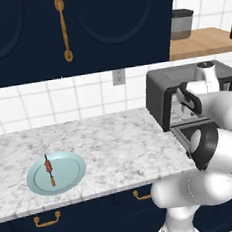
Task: Pick up the kebab skewer and baguette bread, and place them inside the toaster oven. Close the toaster oven door and start by setting the timer.
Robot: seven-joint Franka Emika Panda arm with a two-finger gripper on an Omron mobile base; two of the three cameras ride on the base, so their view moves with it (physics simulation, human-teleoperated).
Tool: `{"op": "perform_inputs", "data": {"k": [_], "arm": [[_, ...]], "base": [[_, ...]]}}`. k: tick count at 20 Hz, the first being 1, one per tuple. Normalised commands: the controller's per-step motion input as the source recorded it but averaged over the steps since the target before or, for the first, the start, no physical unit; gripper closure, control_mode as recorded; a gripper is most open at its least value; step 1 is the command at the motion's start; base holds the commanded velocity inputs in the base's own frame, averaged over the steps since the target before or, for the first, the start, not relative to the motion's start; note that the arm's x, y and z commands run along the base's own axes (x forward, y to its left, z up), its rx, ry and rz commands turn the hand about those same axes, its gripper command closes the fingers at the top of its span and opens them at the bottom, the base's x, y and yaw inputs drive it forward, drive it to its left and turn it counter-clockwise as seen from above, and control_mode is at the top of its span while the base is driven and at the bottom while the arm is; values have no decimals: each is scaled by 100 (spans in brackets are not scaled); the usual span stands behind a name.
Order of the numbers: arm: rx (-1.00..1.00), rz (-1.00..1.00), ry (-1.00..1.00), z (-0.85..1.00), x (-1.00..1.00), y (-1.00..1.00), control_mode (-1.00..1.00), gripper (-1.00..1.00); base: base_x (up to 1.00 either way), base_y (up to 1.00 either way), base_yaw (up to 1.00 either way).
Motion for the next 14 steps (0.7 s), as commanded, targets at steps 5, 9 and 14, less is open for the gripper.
{"op": "perform_inputs", "data": {"k": [5, 9, 14], "arm": [[2, 11, 0, -14, 24, 5, -100, 100], [0, 12, 0, -12, 32, 0, -100, 100], [0, 11, 0, -13, 21, 0, -100, 100]], "base": [[0, 0, 0], [0, 0, 0], [0, 0, 0]]}}
